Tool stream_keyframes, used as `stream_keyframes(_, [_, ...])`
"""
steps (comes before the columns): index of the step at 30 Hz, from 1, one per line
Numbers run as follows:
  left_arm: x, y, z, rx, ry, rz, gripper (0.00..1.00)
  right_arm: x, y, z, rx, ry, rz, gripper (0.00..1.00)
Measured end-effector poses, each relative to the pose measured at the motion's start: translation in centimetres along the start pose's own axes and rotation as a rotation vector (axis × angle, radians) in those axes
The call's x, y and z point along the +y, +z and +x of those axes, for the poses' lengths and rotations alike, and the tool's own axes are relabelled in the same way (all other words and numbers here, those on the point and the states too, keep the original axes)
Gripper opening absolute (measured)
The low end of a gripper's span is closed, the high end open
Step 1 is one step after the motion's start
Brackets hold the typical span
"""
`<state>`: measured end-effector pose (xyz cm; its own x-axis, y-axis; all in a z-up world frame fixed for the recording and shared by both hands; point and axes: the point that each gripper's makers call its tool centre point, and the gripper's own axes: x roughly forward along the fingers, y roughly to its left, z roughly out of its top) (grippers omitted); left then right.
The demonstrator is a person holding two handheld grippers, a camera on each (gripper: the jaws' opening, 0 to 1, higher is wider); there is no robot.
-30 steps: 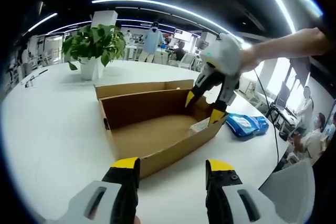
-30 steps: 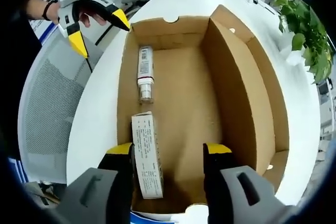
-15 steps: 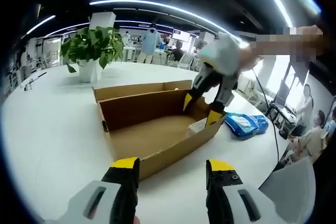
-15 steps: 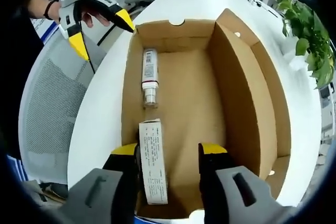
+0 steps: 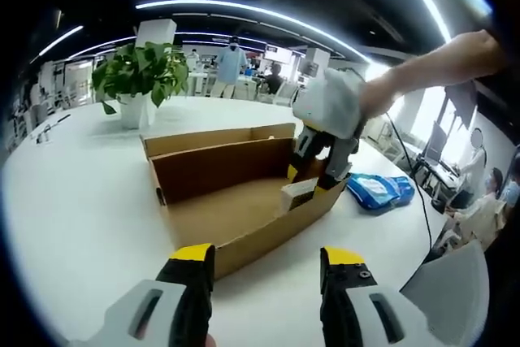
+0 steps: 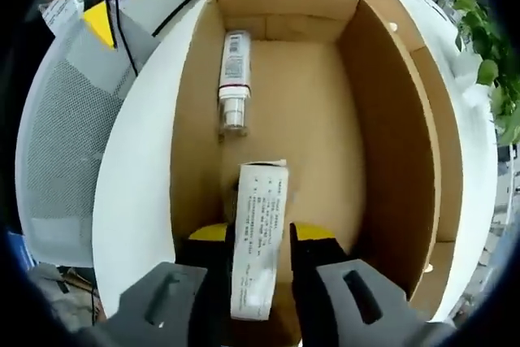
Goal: Operate the shoe box by opening the lid, removing the specified soft item, and placing it in the target area until the item is outside and the box remains undamaged.
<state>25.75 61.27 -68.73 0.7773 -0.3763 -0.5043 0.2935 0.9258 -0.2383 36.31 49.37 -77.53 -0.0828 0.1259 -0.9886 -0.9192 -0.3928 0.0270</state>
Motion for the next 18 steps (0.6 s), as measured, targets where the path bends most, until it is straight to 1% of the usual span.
stream_keyframes(1, [0.0,0.0,0.0,0.0,0.001,-0.001,0.53,0.0,0.2,0.2,-0.016,-0.006,0.007,0.21])
stream_keyframes(2, [0.1,0.0,0.0,0.0,0.002,-0.002,0.53,-0.1,0.2,0.1,-0.014,-0.006,0.011,0.2])
stream_keyframes(3, [0.1,0.0,0.0,-0.002,0.002,-0.004,0.53,-0.5,0.1,-0.2,-0.01,-0.009,0.04,0.19])
stream_keyframes(4, [0.1,0.0,0.0,-0.002,0.002,-0.006,0.53,-0.7,0.2,-0.3,-0.027,-0.015,0.06,0.19])
stream_keyframes(8, [0.0,0.0,-0.1,0.0,0.002,-0.005,0.53,-0.7,0.4,-0.7,-0.06,-0.011,0.117,0.19])
stream_keyframes(12, [0.0,0.0,-0.1,0.001,0.004,-0.009,0.53,-1.5,1.2,-1.6,-0.101,-0.042,0.146,0.19])
stream_keyframes(14, [0.0,0.0,0.0,0.004,0.002,-0.01,0.53,-1.9,1.7,-2.3,-0.132,-0.052,0.175,0.19])
stream_keyframes(18, [-0.1,-0.1,0.1,0.009,0.0,-0.005,0.53,-2.4,1.9,-3.5,-0.157,-0.077,0.2,0.19])
